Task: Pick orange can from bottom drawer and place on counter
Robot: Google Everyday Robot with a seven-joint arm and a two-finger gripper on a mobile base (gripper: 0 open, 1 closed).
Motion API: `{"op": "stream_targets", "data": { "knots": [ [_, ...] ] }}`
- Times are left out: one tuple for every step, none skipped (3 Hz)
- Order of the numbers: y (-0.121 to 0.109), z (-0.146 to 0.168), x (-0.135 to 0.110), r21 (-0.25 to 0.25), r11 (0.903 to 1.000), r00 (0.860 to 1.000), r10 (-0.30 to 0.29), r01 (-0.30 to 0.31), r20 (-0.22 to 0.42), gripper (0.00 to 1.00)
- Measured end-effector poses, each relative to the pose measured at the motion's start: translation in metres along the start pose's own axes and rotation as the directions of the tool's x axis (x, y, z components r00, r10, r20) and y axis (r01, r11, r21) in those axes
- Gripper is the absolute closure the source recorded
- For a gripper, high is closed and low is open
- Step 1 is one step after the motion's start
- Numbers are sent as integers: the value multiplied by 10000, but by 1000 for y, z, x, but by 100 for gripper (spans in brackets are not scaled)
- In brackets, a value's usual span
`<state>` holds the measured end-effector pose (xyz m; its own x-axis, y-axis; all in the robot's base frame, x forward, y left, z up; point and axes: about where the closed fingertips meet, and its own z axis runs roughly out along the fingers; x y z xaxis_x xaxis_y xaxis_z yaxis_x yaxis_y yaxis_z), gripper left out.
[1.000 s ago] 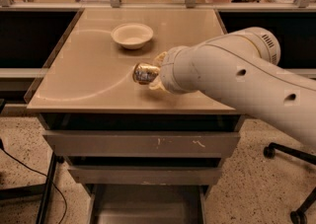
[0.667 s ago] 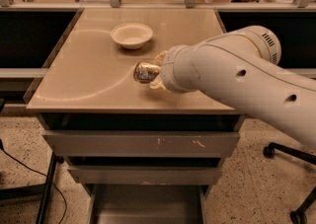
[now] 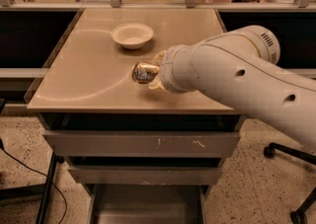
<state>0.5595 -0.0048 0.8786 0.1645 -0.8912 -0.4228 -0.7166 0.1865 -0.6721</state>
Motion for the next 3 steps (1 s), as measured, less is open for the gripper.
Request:
{"op": "stream_targets", "data": {
  "knots": [
    [0, 0, 0, 0, 10000, 10000, 0, 0, 0, 13],
    [0, 0, 0, 0, 10000, 10000, -1, 1, 0, 0],
    [0, 0, 0, 1, 10000, 10000, -1, 1, 0, 0]
  ]
}}
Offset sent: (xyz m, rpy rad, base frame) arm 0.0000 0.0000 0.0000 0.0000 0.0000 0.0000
